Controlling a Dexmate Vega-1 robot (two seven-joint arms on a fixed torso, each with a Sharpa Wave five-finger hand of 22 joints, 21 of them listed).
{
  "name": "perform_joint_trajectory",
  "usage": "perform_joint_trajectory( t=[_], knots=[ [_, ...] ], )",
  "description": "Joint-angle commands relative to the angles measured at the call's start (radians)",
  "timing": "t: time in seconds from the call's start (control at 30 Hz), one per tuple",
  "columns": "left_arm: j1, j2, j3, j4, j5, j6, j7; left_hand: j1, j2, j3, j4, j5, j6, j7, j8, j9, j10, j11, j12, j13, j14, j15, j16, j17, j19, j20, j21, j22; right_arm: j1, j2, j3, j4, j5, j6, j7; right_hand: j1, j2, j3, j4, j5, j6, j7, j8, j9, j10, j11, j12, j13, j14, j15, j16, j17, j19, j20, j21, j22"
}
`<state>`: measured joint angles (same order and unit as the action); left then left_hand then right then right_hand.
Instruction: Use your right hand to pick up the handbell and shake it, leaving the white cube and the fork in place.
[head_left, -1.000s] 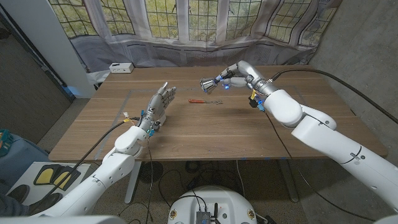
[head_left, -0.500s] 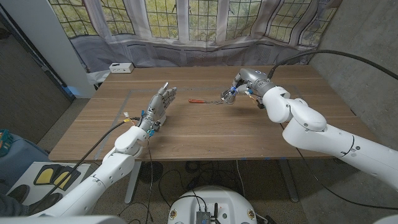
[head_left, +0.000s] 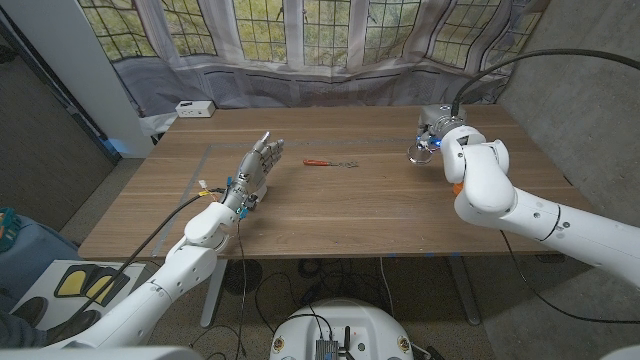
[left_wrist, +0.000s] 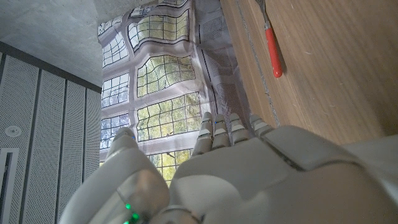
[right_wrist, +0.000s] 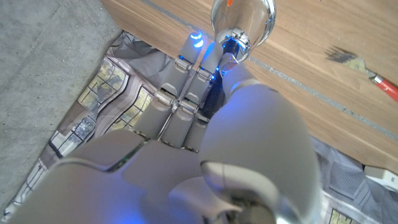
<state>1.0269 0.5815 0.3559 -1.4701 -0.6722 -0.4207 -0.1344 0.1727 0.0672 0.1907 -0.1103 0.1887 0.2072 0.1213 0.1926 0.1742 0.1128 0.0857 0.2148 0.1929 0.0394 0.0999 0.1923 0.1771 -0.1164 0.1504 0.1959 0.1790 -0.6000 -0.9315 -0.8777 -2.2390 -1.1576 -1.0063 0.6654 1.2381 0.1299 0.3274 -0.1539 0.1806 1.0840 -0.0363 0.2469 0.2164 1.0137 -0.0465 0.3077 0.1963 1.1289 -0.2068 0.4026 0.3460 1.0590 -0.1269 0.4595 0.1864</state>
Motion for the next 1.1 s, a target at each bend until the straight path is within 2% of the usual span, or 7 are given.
perform_joint_trajectory(
  t=[0.03, 0.23, 0.43, 0.67, 0.8, 0.9, 1.1],
  knots=[
    [0.001, 0.001, 0.006, 0.001, -0.006, 0.014, -0.004, -0.004, -0.002, 0.007, -0.003, -0.001, 0.009, 0.004, -0.002, 0.006, 0.006, -0.002, -0.001, 0.003, 0.002, 0.003, -0.003, 0.003, -0.004, -0.002, 0.002, 0.002, -0.182, 0.19, 0.33, 0.094, -1.079, 0.413, 0.36, -0.005, 0.009, 0.005, 0.006, 0.002, 0.004, -0.01, -0.007, 0.003, 0.069, 0.045, -0.001, 0.023, 0.008, -0.003, -0.007, 0.006, -0.003, -0.008, 0.009, 0.0],
    [0.009, 0.008, 0.006, -0.015, 0.004, 0.015, 0.005, -0.005, -0.002, 0.007, -0.003, -0.001, 0.008, 0.005, -0.002, 0.006, 0.005, 0.0, -0.002, 0.003, 0.001, 0.001, -0.004, 0.003, -0.005, -0.001, 0.002, 0.002, -0.197, 0.225, 0.439, 0.065, -1.107, 0.565, 0.365, -0.002, 0.006, 0.007, 0.002, 0.001, 0.006, -0.017, -0.007, 0.003, 0.067, 0.041, -0.003, 0.025, 0.006, -0.009, -0.013, 0.006, -0.009, -0.014, 0.011, 0.001],
    [0.032, 0.005, 0.0, -0.031, 0.003, -0.005, 0.017, -0.005, -0.002, 0.007, -0.003, -0.001, 0.008, 0.005, -0.002, 0.006, 0.005, 0.001, -0.002, 0.003, 0.001, 0.002, -0.004, 0.003, -0.005, -0.001, 0.002, 0.002, -0.203, 0.237, 0.521, 0.019, -1.106, 0.646, 0.384, -0.004, 0.006, 0.007, 0.003, 0.001, 0.006, -0.019, -0.007, 0.003, 0.065, 0.034, -0.005, 0.025, 0.006, -0.009, -0.017, 0.007, -0.012, -0.014, 0.012, 0.001],
    [0.048, 0.002, -0.002, -0.039, 0.002, -0.012, 0.025, -0.005, -0.002, 0.007, -0.003, -0.001, 0.009, 0.005, -0.002, 0.006, 0.007, -0.004, -0.001, 0.003, 0.001, 0.001, -0.004, 0.003, -0.004, -0.001, 0.002, 0.002, -0.191, 0.194, 0.534, -0.007, -1.149, 0.757, 0.4, -0.005, 0.005, 0.008, 0.003, 0.0, 0.008, -0.023, -0.007, 0.004, 0.064, 0.029, -0.006, 0.027, 0.005, -0.009, -0.022, 0.008, -0.016, -0.015, 0.014, 0.001],
    [0.051, -0.001, -0.001, -0.041, 0.004, -0.017, 0.028, -0.005, -0.002, 0.007, -0.003, -0.001, 0.01, 0.005, -0.001, 0.006, 0.007, -0.002, -0.001, 0.003, 0.001, 0.002, -0.003, 0.003, -0.005, 0.0, 0.002, 0.002, -0.19, 0.208, 0.539, -0.02, -1.126, 0.763, 0.402, -0.005, 0.003, 0.009, 0.002, -0.001, 0.01, -0.032, -0.006, 0.004, 0.062, 0.015, -0.009, 0.027, 0.008, -0.011, -0.025, 0.009, -0.017, -0.019, 0.017, 0.001],
    [0.049, -0.002, 0.002, -0.04, 0.004, -0.013, 0.026, -0.005, -0.002, 0.007, -0.003, -0.001, 0.01, 0.004, -0.002, 0.006, 0.008, -0.003, -0.001, 0.003, 0.001, 0.002, -0.003, 0.003, -0.005, 0.0, 0.002, 0.002, -0.202, 0.248, 0.559, -0.029, -1.058, 0.735, 0.404, -0.005, 0.004, 0.01, 0.001, -0.001, 0.009, -0.032, -0.007, 0.004, 0.064, 0.02, -0.009, 0.027, 0.01, -0.013, -0.026, 0.01, -0.019, -0.02, 0.018, 0.001],
    [0.042, 0.002, 0.007, -0.041, 0.01, -0.004, 0.025, -0.006, -0.002, 0.007, -0.003, -0.001, 0.012, 0.006, -0.001, 0.006, 0.007, 0.0, -0.002, 0.003, 0.001, 0.001, -0.003, 0.003, -0.005, 0.0, 0.002, 0.002, -0.223, 0.381, 0.605, -0.037, -0.887, 0.651, 0.435, -0.006, 0.002, 0.01, 0.001, -0.002, 0.01, -0.031, -0.007, 0.004, 0.069, 0.031, -0.009, 0.027, 0.013, -0.014, -0.029, 0.01, -0.019, -0.021, 0.021, 0.001]
  ],
)
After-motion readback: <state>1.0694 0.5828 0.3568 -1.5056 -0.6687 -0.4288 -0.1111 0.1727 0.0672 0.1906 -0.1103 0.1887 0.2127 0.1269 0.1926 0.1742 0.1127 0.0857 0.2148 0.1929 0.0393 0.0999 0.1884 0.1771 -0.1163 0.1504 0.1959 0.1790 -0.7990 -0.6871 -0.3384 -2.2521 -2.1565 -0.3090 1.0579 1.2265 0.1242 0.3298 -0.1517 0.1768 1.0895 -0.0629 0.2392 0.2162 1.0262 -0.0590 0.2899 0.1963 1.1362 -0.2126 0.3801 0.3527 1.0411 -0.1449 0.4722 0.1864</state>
